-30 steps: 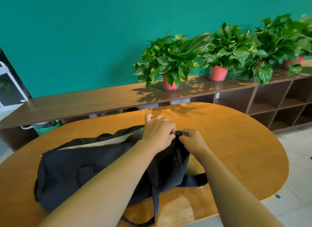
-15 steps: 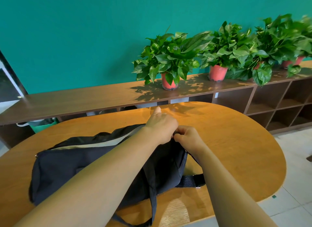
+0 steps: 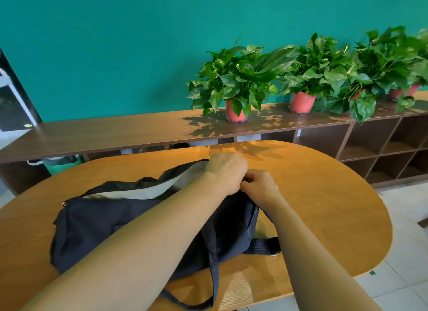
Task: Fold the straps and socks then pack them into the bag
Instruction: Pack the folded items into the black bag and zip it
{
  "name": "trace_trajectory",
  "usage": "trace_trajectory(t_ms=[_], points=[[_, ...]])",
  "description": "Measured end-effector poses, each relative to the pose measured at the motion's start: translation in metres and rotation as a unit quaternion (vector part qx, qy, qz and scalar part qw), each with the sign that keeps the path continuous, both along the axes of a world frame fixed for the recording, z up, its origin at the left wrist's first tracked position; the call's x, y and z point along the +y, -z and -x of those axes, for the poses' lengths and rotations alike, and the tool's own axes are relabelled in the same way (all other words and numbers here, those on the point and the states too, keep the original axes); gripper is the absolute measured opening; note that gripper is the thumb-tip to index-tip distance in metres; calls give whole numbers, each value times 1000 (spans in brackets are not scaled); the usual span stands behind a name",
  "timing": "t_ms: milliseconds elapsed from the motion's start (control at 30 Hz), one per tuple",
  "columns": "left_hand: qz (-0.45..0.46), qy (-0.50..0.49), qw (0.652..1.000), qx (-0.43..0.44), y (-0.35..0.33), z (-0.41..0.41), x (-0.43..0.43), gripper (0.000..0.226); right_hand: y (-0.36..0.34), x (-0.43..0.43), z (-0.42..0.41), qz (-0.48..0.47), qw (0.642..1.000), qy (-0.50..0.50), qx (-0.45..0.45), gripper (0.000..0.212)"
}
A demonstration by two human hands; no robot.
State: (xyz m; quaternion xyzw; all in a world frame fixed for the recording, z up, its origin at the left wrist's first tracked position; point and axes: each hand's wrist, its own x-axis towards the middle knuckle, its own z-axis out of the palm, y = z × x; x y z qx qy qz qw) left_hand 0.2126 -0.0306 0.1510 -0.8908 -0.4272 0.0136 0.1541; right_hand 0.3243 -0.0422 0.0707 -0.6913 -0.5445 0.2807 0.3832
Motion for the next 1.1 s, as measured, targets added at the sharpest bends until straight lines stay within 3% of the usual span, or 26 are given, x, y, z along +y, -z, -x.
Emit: trace_trajectory(t_ms=[100, 233, 333, 500, 700, 767, 833, 1100], points=[[32, -5, 999, -29, 2, 3, 2, 9, 0, 3, 0, 8, 1000, -5, -5, 27], [150, -38, 979, -136, 4, 10, 8, 6, 9, 9, -6, 3, 1000, -26, 4, 44], [190, -42, 964, -180, 6, 11, 11, 8, 10, 10, -7, 3, 999, -38, 5, 43], [137, -37, 985, -94, 1, 7, 11, 5, 6, 9, -7, 5, 999, -43, 3, 42], [209, -64, 966, -140, -2, 10, 12, 6, 7, 9, -8, 7, 999, -45, -3, 47], [211, -93, 962, -143, -4, 12, 12, 21, 8, 10, -6, 2, 999, -43, -10, 50], [211, -112, 961, -136, -6, 13, 11, 32, 6, 9, -3, -3, 999, -43, -17, 50], [203, -139, 966, -76, -11, 18, 4, 29, -2, 5, 0, 15, 999, -15, -39, 39]])
